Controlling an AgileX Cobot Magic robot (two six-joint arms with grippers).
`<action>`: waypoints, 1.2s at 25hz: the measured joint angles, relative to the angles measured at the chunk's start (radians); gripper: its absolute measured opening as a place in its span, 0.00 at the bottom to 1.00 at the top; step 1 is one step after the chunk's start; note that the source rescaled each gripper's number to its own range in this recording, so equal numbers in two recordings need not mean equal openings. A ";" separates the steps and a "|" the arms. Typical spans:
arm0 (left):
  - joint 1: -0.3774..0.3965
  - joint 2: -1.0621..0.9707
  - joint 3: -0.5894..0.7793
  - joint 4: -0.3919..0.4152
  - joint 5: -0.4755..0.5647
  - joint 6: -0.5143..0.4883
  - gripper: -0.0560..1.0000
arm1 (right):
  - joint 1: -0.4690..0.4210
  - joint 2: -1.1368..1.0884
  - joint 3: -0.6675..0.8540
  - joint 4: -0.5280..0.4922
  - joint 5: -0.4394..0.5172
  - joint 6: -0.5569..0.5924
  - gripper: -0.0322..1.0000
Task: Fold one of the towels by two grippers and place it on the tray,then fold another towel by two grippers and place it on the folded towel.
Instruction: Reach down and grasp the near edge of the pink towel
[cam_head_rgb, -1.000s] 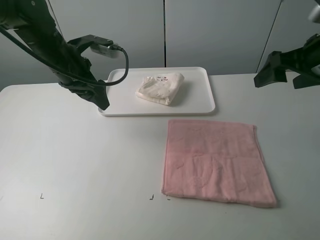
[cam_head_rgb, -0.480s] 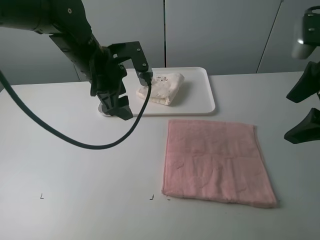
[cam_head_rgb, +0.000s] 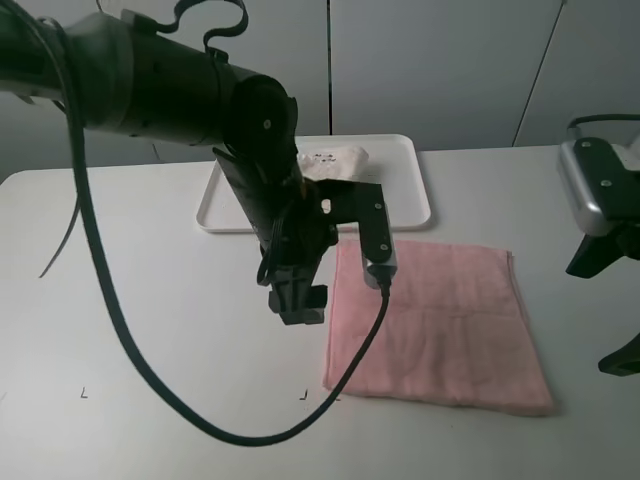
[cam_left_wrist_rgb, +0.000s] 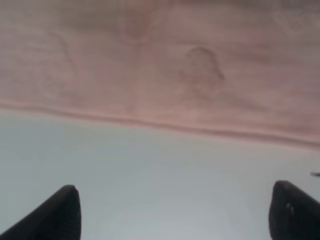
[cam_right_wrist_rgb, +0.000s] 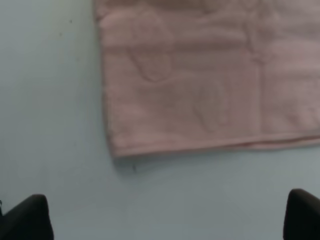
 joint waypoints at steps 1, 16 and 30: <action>-0.022 0.009 0.000 0.003 0.000 -0.002 0.97 | 0.000 0.000 0.031 -0.002 -0.022 -0.003 1.00; -0.175 0.088 0.000 0.061 0.060 -0.124 0.97 | 0.058 0.012 0.165 -0.081 -0.164 -0.044 1.00; -0.239 0.172 0.000 0.137 0.069 -0.239 0.97 | 0.081 0.057 0.186 -0.079 -0.230 -0.051 1.00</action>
